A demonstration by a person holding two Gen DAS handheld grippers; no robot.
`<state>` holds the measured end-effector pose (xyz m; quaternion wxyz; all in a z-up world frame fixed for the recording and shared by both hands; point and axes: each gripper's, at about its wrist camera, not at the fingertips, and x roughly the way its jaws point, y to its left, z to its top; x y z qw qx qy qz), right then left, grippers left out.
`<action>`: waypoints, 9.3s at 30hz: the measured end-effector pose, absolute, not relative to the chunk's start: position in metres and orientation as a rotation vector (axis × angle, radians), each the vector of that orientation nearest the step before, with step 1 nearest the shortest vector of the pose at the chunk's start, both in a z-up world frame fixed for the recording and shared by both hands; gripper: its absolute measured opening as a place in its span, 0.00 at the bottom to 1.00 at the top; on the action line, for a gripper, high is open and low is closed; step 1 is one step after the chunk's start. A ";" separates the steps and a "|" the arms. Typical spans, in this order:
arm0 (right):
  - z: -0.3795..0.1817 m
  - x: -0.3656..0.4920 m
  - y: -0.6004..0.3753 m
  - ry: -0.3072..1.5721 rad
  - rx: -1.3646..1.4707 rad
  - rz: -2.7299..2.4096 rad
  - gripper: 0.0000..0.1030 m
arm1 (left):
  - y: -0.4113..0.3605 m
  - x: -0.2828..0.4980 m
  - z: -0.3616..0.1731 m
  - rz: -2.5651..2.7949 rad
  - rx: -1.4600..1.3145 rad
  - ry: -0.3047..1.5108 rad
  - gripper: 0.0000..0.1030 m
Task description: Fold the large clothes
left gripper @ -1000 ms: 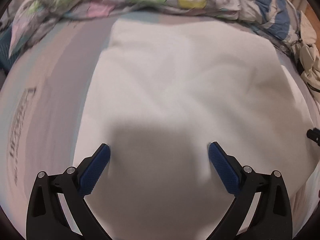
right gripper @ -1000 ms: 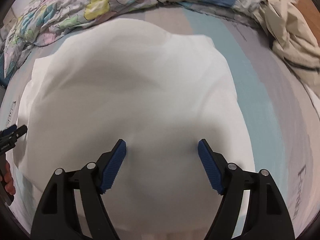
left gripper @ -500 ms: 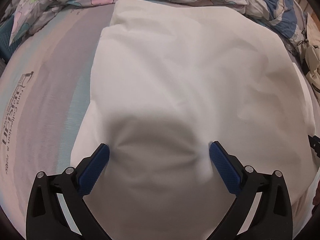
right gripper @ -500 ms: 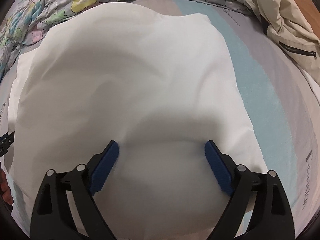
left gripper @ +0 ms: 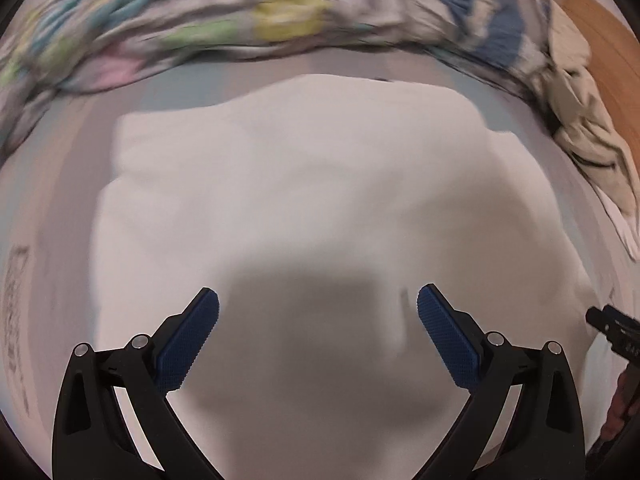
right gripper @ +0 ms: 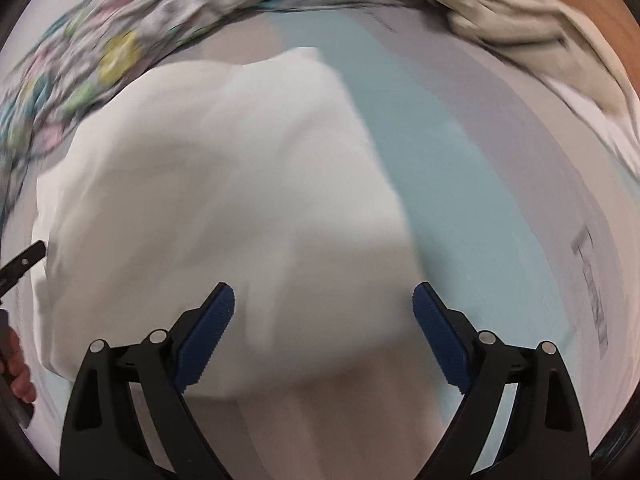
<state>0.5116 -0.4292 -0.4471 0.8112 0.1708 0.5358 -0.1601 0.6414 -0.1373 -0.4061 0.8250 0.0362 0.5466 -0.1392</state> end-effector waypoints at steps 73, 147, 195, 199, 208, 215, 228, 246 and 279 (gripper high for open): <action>-0.372 0.573 -0.347 0.842 0.258 -0.082 0.14 | -0.145 0.634 -0.442 -0.271 0.035 1.141 0.94; -0.424 0.548 0.036 0.805 -0.682 0.732 0.10 | 0.151 0.624 -0.338 -0.006 -0.222 1.011 0.94; -0.405 0.718 -0.163 1.023 -0.196 0.217 0.55 | 0.012 0.741 -0.417 -0.314 0.086 1.143 0.95; -0.421 0.717 -0.147 1.055 -0.165 0.263 0.57 | 0.046 0.719 -0.392 -0.195 0.063 1.063 0.95; -0.423 0.714 -0.133 1.037 -0.181 0.247 0.58 | 0.122 0.699 -0.429 -0.062 -0.102 1.121 0.93; -0.426 0.718 -0.152 1.074 -0.131 0.219 0.60 | 0.102 0.688 -0.464 -0.226 -0.122 1.222 0.93; -0.412 0.714 -0.126 1.045 -0.054 0.314 0.51 | 0.078 0.689 -0.428 -0.388 -0.171 1.148 0.81; -0.419 0.713 -0.019 1.074 -0.111 0.443 0.06 | 0.135 0.671 -0.419 -0.253 -0.178 1.130 0.82; -0.406 0.724 -0.099 1.122 0.123 0.446 0.42 | 0.058 0.602 -0.435 -0.142 -0.161 1.265 0.95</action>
